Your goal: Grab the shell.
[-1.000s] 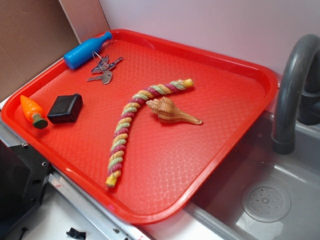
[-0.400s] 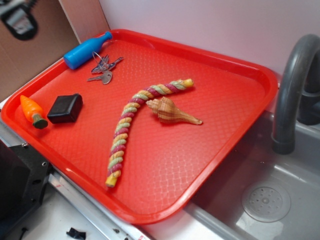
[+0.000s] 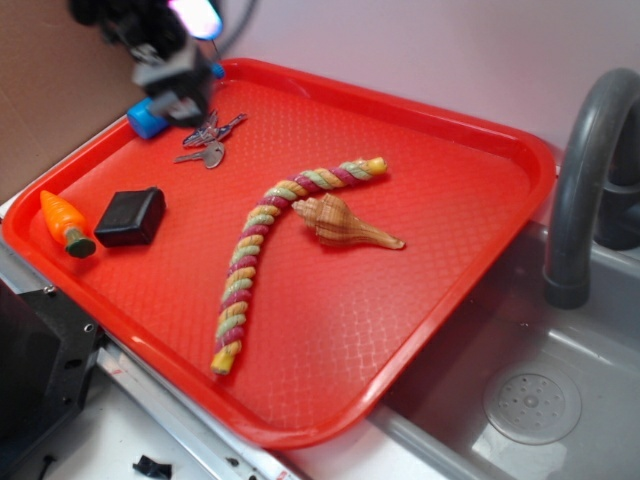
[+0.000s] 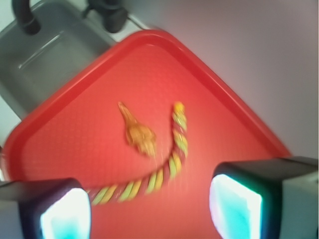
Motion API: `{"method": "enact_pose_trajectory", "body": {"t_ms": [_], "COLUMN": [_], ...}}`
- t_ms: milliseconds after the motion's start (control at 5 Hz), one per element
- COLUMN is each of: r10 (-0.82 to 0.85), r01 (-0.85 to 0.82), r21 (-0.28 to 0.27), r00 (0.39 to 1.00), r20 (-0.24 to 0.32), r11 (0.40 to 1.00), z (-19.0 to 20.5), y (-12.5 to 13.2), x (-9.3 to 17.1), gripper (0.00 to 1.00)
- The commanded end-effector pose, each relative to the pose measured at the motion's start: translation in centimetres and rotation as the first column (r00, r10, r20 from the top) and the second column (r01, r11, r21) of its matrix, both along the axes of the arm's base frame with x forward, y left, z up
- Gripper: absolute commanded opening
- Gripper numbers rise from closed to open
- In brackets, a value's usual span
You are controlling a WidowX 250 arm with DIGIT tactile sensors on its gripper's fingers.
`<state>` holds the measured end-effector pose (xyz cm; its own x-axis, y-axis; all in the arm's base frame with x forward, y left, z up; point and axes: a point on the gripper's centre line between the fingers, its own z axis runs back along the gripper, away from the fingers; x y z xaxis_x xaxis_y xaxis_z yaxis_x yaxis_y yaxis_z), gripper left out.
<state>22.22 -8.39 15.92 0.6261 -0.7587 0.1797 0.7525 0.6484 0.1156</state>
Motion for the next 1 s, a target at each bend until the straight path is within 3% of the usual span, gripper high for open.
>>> {"method": "enact_pose_trajectory", "body": {"t_ms": [0,600,800], "r10": [-0.179,-0.232,-0.228], "r01": [0.179,0.237,0.245], "r21": [-0.012,-0.007,0.034], "r00": [0.982,0.943,0.935], "r20": [-0.059,-0.238,-0.271], "r11": [0.984,0.971,0.969], "z": [-4.7,-11.9,-13.1], "y": [-2.6,-2.8,-3.0], "x": [2.2,2.6,2.5], "gripper": [1.00,1.00,1.00]}}
